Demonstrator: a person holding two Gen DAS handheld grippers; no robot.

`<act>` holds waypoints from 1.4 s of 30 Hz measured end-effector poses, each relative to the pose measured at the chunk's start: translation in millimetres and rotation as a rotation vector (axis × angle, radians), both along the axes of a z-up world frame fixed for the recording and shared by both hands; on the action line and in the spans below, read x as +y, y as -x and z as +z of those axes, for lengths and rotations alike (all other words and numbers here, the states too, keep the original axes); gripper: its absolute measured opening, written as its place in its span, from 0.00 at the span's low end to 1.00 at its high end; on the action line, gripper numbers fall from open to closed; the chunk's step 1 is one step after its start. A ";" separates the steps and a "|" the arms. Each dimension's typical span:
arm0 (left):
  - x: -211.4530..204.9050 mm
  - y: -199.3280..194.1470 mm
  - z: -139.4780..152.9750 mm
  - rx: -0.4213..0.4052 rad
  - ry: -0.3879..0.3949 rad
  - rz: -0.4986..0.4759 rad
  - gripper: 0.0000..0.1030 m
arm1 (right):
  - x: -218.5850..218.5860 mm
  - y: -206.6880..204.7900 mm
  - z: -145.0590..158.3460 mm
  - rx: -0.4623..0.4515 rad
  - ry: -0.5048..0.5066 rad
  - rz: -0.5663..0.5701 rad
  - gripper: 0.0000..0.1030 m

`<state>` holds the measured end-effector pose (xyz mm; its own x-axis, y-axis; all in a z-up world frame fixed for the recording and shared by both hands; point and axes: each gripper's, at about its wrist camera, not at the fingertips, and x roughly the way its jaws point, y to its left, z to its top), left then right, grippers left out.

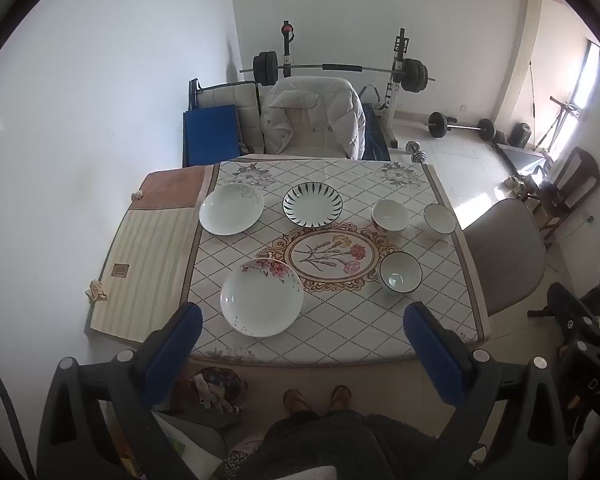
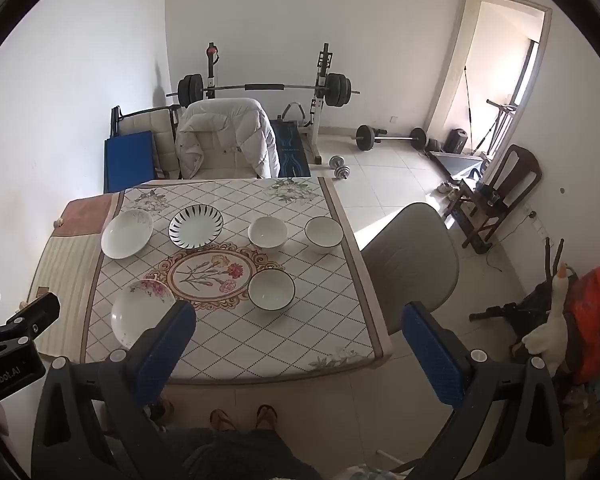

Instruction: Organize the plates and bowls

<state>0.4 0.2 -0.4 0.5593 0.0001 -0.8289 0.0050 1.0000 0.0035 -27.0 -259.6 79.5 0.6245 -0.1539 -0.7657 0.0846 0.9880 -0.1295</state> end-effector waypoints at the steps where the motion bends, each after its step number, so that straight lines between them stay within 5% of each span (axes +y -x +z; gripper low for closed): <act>1: -1.5 0.7 0.5 -0.018 -0.034 0.004 1.00 | 0.1 0.1 0.0 0.003 0.005 0.000 1.00; 42: -2.1 1.9 4.0 -0.035 -0.005 -0.016 1.00 | -0.6 0.5 1.2 0.010 -0.007 -0.001 1.00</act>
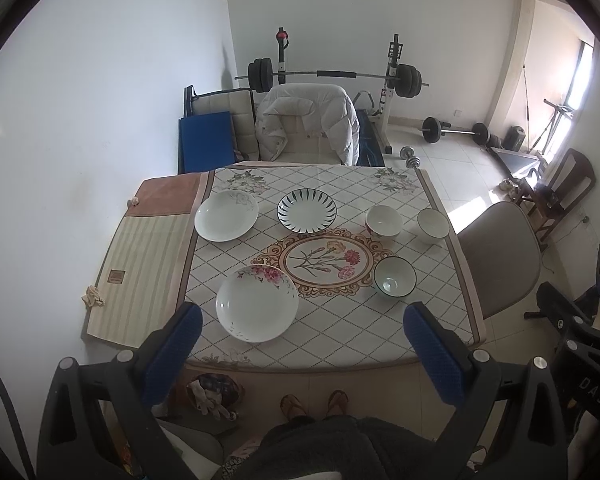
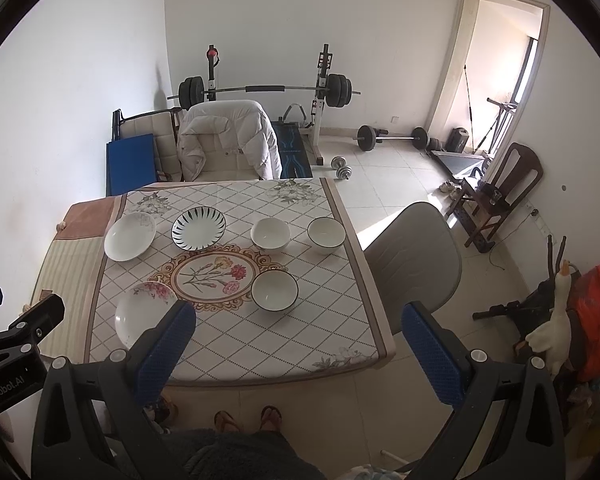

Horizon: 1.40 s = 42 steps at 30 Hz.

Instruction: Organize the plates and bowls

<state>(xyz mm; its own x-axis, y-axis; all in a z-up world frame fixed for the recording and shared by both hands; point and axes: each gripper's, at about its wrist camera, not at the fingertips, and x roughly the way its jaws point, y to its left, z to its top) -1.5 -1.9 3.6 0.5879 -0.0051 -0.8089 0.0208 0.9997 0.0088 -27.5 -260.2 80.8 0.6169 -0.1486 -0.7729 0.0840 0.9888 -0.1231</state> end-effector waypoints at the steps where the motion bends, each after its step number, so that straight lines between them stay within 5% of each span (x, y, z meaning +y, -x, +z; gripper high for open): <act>1: -0.1 0.3 0.0 0.000 -0.001 -0.001 1.00 | 0.0 0.0 0.2 -0.001 0.001 0.000 1.00; 42: 1.9 0.9 3.1 -0.007 0.005 -0.011 1.00 | 8.6 0.6 2.5 -0.008 -0.003 -0.003 1.00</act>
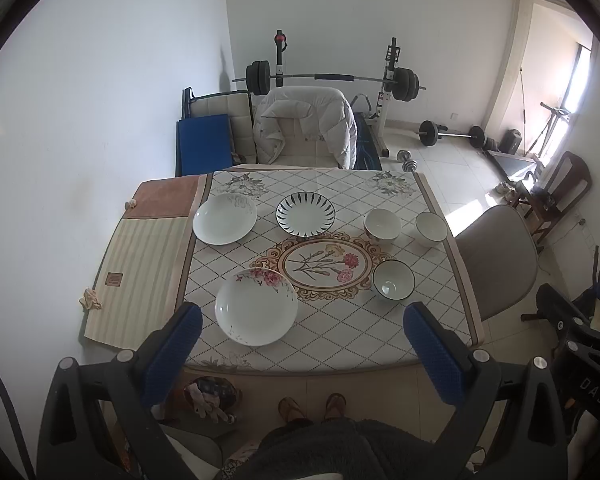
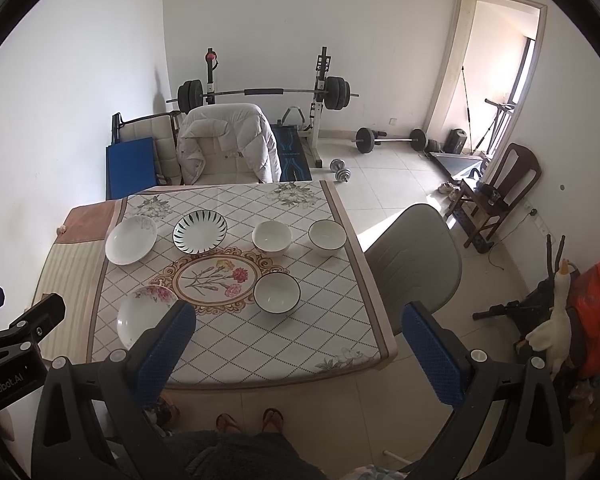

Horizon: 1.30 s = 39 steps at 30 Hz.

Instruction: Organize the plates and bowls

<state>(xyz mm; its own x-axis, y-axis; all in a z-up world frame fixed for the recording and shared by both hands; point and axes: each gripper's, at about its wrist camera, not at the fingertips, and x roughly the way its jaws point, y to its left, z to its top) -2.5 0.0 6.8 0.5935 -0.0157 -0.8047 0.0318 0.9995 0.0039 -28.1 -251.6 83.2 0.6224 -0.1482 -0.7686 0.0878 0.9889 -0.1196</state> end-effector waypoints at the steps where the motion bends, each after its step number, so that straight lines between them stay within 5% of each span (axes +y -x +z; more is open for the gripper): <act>1: 0.5 -0.8 0.4 0.000 -0.001 0.000 1.00 | 0.5 0.4 -0.1 0.001 0.001 0.000 1.00; 13: 5.6 -10.9 -2.9 -0.017 -0.008 0.019 1.00 | 0.9 -9.8 -5.4 0.002 -0.017 -0.003 1.00; 19: 37.9 -50.0 -33.5 -0.026 0.003 0.122 1.00 | 12.2 -45.1 -47.8 -0.026 -0.017 0.104 1.00; 25: 84.7 -106.3 -106.7 0.077 -0.051 0.166 1.00 | 47.5 -113.6 -145.8 0.192 -0.161 0.244 1.00; 29: 120.3 -140.0 -180.1 0.211 -0.050 0.181 1.00 | 81.3 -160.0 -239.2 0.356 -0.264 0.298 1.00; 39: 204.1 -200.9 -362.5 0.508 0.116 0.197 0.92 | 157.2 -244.8 -439.4 0.649 -0.389 0.306 0.97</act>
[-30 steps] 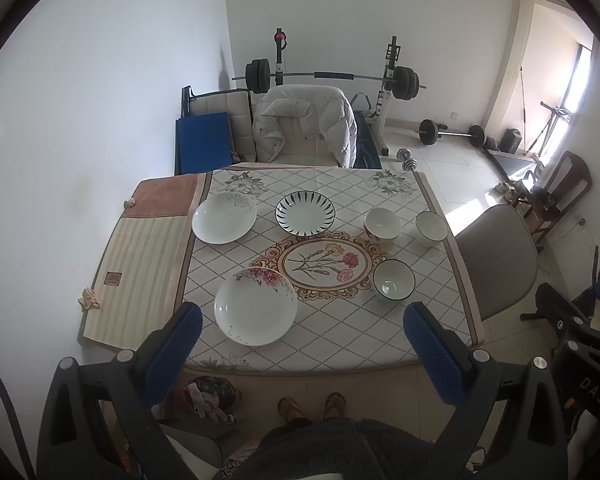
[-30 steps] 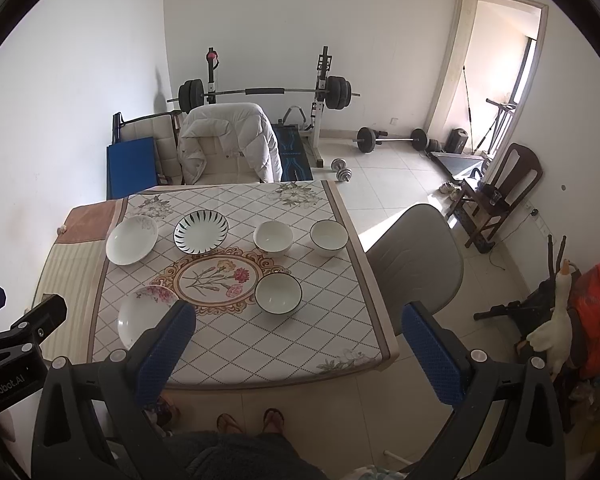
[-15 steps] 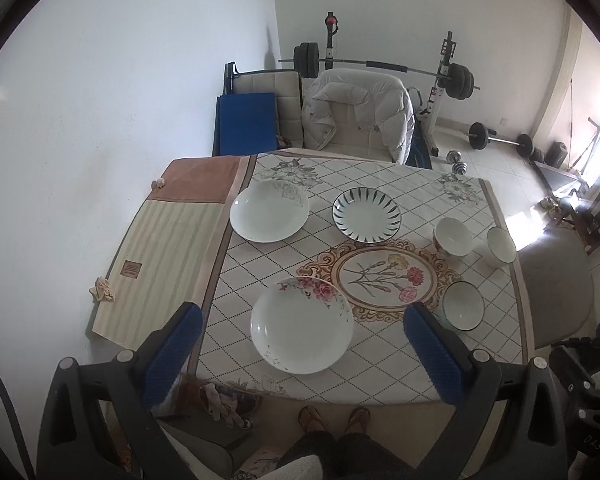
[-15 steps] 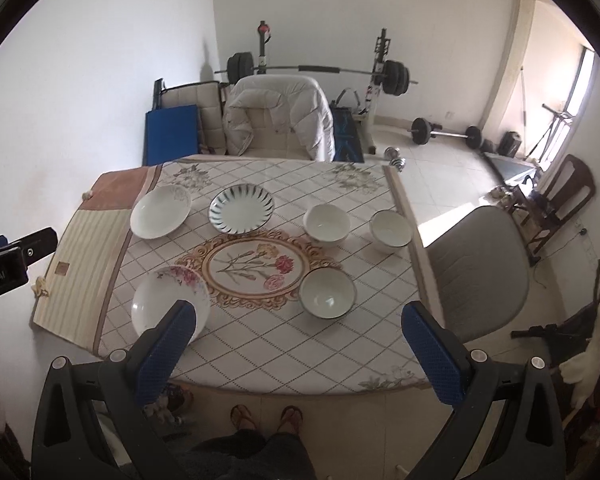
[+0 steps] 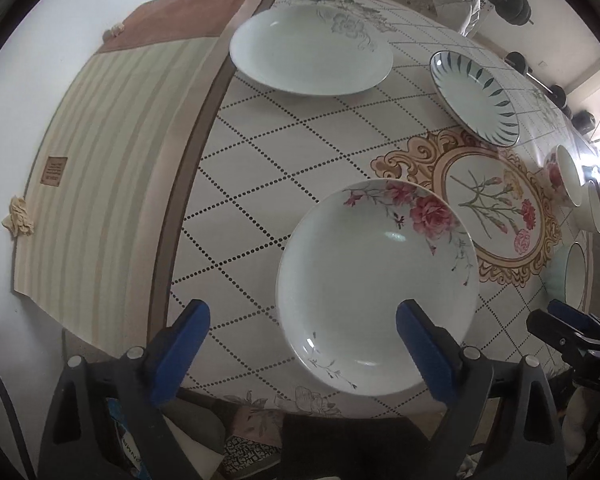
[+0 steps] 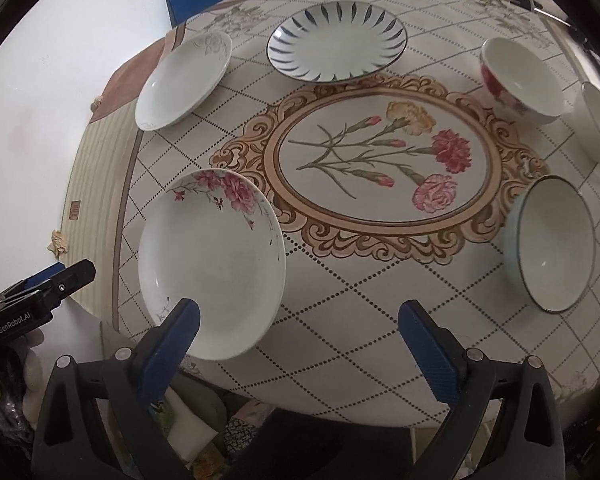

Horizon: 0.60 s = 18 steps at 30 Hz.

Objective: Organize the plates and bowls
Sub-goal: 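Lower the left tool onto the pink-flower plate rim while the right tool grasps it too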

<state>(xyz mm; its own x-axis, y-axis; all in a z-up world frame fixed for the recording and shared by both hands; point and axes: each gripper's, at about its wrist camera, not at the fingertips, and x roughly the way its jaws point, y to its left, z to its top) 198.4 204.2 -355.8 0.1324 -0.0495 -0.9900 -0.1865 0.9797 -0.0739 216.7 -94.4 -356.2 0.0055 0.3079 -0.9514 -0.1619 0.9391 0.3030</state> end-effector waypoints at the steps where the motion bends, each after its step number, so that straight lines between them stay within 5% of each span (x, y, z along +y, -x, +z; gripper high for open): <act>1: 5.9 -4.6 -12.7 0.018 0.014 0.005 0.91 | 4.5 -4.8 -12.6 0.023 -0.012 0.001 0.97; 7: 25.9 -28.5 -68.2 0.108 0.161 -0.005 0.79 | 24.9 -24.5 -66.0 0.135 -0.042 0.002 0.92; 11: 25.2 -35.6 -95.2 0.177 0.198 -0.031 0.58 | 30.5 -29.1 -91.7 0.191 -0.062 -0.016 0.88; 17: 17.7 -39.6 -90.7 0.146 0.195 -0.089 0.37 | 41.5 -33.7 -98.7 0.182 -0.133 0.001 0.80; 18: 17.5 -39.6 -90.3 0.146 0.196 -0.091 0.30 | 43.5 -34.4 -98.7 0.196 -0.154 0.002 0.73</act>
<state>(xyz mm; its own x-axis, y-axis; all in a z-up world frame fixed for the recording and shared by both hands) 238.1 221.6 -446.1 -0.0252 -0.2477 -0.9685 -0.1204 0.9625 -0.2430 251.0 -50.9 -454.9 -0.1748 0.4488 -0.8764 -0.0875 0.8795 0.4678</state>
